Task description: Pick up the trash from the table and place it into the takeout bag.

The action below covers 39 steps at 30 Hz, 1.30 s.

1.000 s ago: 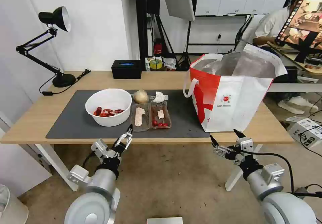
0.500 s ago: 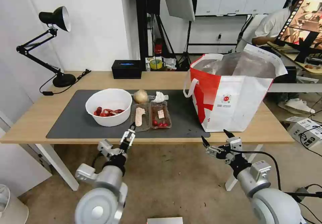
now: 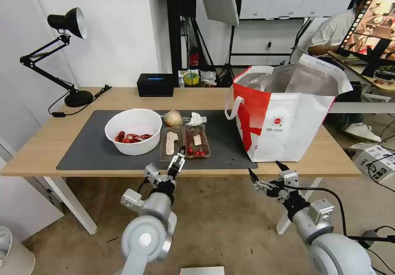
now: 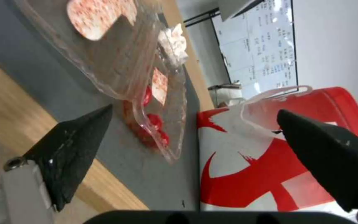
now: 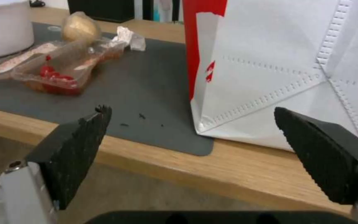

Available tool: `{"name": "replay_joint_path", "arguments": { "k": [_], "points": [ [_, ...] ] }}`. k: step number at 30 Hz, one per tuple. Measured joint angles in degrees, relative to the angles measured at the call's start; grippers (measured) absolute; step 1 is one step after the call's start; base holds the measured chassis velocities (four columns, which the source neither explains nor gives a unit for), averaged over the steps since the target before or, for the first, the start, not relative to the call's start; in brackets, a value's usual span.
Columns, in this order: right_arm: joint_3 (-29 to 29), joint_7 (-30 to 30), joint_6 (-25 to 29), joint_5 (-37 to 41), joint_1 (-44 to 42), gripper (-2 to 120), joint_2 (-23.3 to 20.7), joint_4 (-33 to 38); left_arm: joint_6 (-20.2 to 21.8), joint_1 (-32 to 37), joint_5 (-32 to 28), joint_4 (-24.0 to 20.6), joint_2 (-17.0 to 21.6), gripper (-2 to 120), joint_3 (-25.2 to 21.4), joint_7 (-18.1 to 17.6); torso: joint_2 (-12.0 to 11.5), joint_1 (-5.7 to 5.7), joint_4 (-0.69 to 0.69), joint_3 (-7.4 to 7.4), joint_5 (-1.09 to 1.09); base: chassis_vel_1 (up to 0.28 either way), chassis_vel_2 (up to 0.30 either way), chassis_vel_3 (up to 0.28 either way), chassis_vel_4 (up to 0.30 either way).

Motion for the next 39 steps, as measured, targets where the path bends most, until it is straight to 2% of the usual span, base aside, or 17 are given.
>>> {"name": "replay_joint_path", "arguments": {
  "k": [8,39],
  "points": [
    [0.3,0.04,0.09,-0.05,-0.55,100,0.57,0.05,-0.19,-2.65,-0.49,2.45,0.24,100,0.96,-0.29,0.0,0.0,0.0,0.0,0.0,0.0,0.0,0.0,0.0],
    [0.02,0.25,0.33,-0.24,-0.79,100,1.35,-0.69,0.31,-6.23,-2.61,6.57,0.15,100,1.06,-2.68,0.0,0.0,0.01,0.0,-0.01,0.0,0.0,0.0,0.0]
  ]
}}
